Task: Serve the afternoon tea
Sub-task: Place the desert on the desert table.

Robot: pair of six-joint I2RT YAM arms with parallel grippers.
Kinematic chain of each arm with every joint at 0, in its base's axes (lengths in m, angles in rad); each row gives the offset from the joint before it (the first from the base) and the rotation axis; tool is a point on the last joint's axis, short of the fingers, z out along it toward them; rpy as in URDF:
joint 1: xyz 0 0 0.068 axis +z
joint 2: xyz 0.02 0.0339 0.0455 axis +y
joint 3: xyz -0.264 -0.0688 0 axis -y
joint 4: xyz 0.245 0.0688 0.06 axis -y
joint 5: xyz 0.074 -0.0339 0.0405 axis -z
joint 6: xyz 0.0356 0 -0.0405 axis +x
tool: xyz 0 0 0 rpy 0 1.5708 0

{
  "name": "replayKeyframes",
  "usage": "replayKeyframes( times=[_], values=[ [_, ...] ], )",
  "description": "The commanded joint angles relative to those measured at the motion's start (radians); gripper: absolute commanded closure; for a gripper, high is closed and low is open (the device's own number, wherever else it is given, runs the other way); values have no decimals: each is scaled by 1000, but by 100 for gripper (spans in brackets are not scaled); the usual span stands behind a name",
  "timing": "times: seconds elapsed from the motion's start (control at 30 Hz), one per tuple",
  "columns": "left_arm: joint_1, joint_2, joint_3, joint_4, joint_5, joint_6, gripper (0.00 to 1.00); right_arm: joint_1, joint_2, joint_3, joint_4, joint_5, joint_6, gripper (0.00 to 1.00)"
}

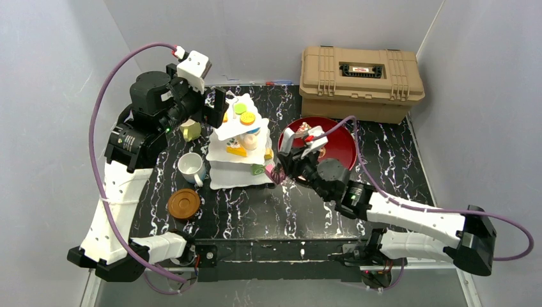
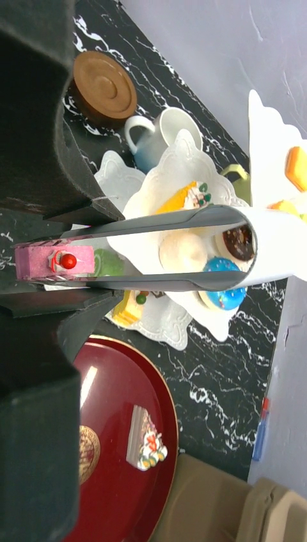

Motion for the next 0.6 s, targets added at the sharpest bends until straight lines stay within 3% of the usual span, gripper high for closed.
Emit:
replayKeyframes(
  times=[0.0, 0.27, 0.57],
  values=[
    [6, -2, 24, -45, 20, -7, 1, 79, 80, 4, 219, 113, 6, 99],
    [6, -20, 16, -66, 21, -21, 1, 199, 302, 93, 402, 200, -72, 99],
    [6, -46, -28, -41, 42, -32, 1, 239, 451, 161, 551, 286, -139, 99]
  ],
)
